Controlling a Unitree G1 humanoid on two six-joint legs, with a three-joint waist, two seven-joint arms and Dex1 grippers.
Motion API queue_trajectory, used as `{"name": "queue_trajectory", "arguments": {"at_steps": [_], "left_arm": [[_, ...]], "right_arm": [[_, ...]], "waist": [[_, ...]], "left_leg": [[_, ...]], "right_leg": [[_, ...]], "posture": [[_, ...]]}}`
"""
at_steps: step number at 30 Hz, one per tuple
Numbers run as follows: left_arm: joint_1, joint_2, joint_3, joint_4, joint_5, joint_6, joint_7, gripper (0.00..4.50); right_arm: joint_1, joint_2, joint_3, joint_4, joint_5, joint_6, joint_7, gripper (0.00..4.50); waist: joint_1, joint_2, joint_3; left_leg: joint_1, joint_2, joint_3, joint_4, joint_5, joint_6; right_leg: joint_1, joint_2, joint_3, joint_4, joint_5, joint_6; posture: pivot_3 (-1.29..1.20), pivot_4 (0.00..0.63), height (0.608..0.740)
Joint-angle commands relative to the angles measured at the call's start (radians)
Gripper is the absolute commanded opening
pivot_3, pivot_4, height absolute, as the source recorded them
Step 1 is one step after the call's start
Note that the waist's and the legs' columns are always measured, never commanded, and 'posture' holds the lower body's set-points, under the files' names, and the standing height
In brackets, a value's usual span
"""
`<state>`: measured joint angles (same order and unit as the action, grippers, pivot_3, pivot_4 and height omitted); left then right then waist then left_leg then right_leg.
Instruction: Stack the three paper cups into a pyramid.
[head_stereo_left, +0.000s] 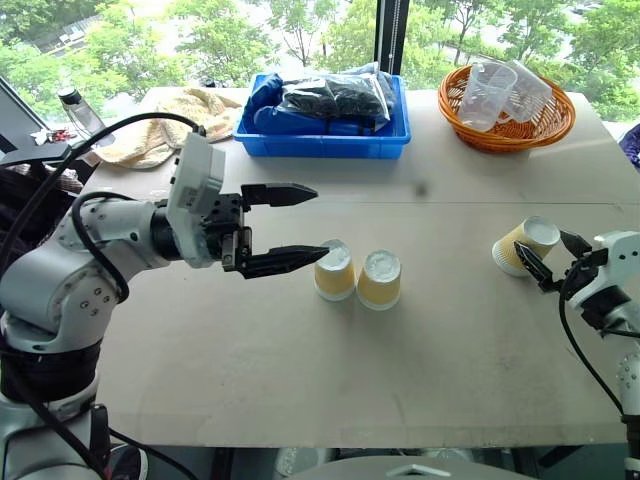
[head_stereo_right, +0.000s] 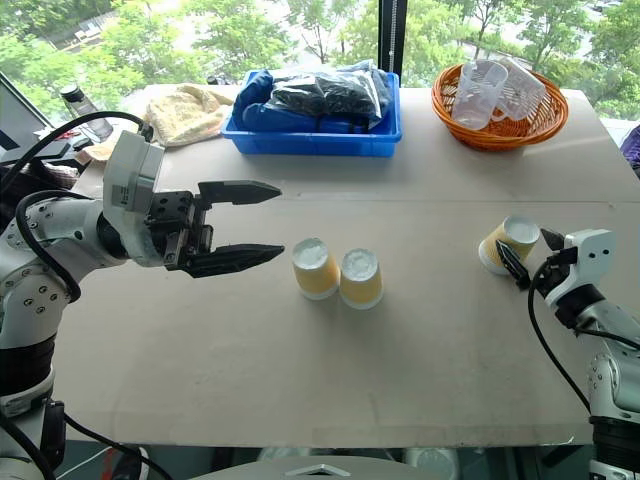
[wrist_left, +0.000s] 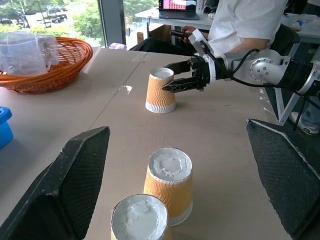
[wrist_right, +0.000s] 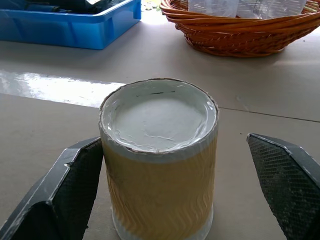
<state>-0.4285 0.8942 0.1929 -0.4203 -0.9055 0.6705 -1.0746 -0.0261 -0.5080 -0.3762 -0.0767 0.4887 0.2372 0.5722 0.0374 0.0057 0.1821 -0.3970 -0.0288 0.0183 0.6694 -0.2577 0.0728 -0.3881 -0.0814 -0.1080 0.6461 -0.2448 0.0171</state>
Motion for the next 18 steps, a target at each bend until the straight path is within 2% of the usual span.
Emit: {"name": "queue_trajectory", "arguments": {"at_steps": [1, 7, 11, 13, 14, 18], "left_arm": [[-0.009, 0.001, 0.01, -0.012, 0.006, -0.017, -0.009, 4.47], [-0.003, 0.003, 0.005, -0.009, 0.023, -0.025, -0.024, 4.47], [0.002, 0.003, 0.021, -0.008, 0.018, -0.023, -0.021, 4.5], [0.007, 0.004, 0.025, -0.011, 0.015, -0.021, -0.02, 4.5], [0.01, 0.005, 0.026, -0.011, 0.016, -0.021, -0.022, 4.5], [0.044, 0.025, 0.04, 0.002, 0.038, -0.033, -0.04, 4.5]], "right_arm": [[-0.021, 0.005, 0.009, -0.02, 0.014, -0.016, 0.021, 4.5], [-0.04, 0.02, 0.019, -0.004, 0.014, -0.02, 0.025, 4.5], [-0.046, 0.024, 0.011, -0.001, 0.024, -0.024, 0.03, 3.3], [-0.042, 0.02, 0.015, -0.003, 0.02, -0.024, 0.037, 2.34], [-0.042, 0.019, 0.017, -0.006, 0.017, -0.027, 0.04, 2.18], [-0.065, 0.006, 0.057, -0.067, 0.008, -0.037, 0.072, 2.18]], "waist": [[0.0, 0.0, 0.0], [0.001, 0.0, 0.0], [0.0, 0.0, 0.0], [0.0, 0.0, 0.0], [0.0, 0.0, 0.0], [-0.001, 0.0, 0.0]], "left_leg": [[0.0, 0.0, 0.0, 0.0, 0.0, 0.0], [0.0, 0.0, 0.001, 0.0, 0.0, 0.0], [0.0, 0.0, 0.001, 0.0, 0.0, 0.0], [0.0, 0.0, 0.001, 0.0, 0.0, 0.0], [0.0, 0.0, 0.001, 0.0, 0.0, 0.0], [0.0, 0.0, 0.001, 0.0, 0.0, 0.0]], "right_leg": [[0.0, 0.0, 0.0, 0.0, 0.0, 0.0], [0.0, 0.0, 0.001, 0.0, 0.0, 0.0], [0.0, 0.0, 0.001, 0.0, 0.0, 0.0], [-0.001, 0.0, 0.001, 0.0, 0.0, 0.0], [-0.001, 0.0, 0.002, 0.0, 0.0, 0.0], [-0.001, 0.0, 0.002, 0.0, 0.0, 0.0]], "posture": [[0.0, 0.15, 0.74], [0.0, 0.15, 0.74], [0.0, 0.15, 0.74], [0.0, 0.15, 0.74], [0.0, 0.15, 0.74], [0.0, 0.15, 0.74]]}}
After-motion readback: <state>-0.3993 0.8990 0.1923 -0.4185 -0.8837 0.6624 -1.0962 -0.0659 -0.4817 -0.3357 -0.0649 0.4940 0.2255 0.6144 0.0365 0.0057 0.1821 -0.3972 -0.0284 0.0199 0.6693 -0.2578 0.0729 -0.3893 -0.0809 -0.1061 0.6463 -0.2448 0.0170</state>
